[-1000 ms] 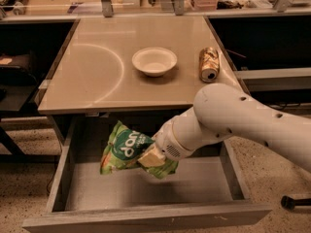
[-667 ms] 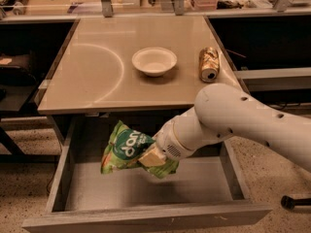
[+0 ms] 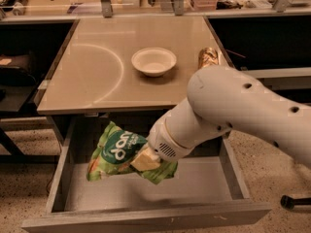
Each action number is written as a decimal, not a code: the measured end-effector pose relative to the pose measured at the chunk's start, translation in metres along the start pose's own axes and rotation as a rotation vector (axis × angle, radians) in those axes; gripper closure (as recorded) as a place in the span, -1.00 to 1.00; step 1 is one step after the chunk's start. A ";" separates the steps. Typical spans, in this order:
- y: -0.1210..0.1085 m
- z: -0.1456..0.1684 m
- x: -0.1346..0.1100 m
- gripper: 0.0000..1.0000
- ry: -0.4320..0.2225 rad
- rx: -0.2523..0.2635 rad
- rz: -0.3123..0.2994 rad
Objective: Pick green rice chip bag from top drawer and place on counter
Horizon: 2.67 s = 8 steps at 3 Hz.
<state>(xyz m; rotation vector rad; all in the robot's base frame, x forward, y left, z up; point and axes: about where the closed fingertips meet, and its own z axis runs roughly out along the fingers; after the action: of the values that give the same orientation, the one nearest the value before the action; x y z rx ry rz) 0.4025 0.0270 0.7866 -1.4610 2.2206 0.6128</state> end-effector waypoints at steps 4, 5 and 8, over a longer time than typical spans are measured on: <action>-0.001 -0.024 -0.132 1.00 -0.055 0.003 -0.165; -0.020 -0.017 -0.157 1.00 -0.057 0.003 -0.181; -0.106 0.006 -0.207 1.00 -0.046 0.027 -0.122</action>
Offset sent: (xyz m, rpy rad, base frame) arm 0.0143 0.0652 0.1000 0.0220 -0.1158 0.0959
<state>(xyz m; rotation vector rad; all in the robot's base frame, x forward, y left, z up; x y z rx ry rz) 0.5771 0.1472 0.8824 -1.5396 2.0790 0.5683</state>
